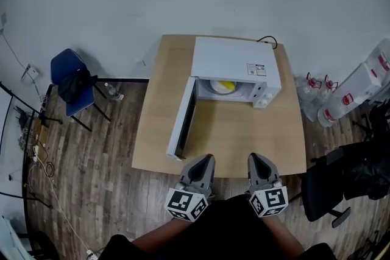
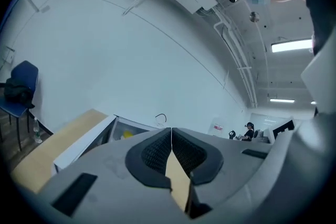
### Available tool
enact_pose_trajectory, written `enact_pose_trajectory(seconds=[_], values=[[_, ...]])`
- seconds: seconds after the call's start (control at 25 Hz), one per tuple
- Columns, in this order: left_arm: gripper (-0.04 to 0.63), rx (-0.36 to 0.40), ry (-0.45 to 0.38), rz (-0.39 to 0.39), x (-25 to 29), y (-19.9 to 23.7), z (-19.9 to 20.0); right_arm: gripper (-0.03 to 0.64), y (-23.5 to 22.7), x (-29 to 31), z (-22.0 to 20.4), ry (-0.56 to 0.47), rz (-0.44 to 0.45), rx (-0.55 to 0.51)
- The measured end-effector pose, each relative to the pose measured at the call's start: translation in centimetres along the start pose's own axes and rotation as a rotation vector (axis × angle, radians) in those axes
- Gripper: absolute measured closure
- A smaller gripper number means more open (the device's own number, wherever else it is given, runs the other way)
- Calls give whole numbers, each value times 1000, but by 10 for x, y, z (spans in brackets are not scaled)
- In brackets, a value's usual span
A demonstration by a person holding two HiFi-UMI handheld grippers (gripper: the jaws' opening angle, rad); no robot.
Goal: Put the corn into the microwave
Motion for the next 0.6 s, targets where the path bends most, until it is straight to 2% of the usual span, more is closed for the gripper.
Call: enact_pose_trajectory(seconds=[0.12, 0.24, 0.44, 0.6], values=[[580, 64, 11, 15, -1, -6, -1, 557, 2, -2, -2, 0, 11, -17], [578, 68, 21, 16, 0, -14, -8, 557, 1, -6, -3, 6, 48, -33], [578, 124, 32, 27, 0, -20, -11, 558, -11, -18, 5, -5, 9, -46], [578, 134, 33, 56, -2, -18, -13, 557, -11, -18, 3, -10, 2, -69]])
Point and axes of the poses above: the fingertips, and each gripper's own axes: x forward along the fingers, y to its left, z out of its top, the point moved 2 cm from there along -x, backward along the fingers, and after that the axes turned 9 degrees about z, right-handed, at the moved point
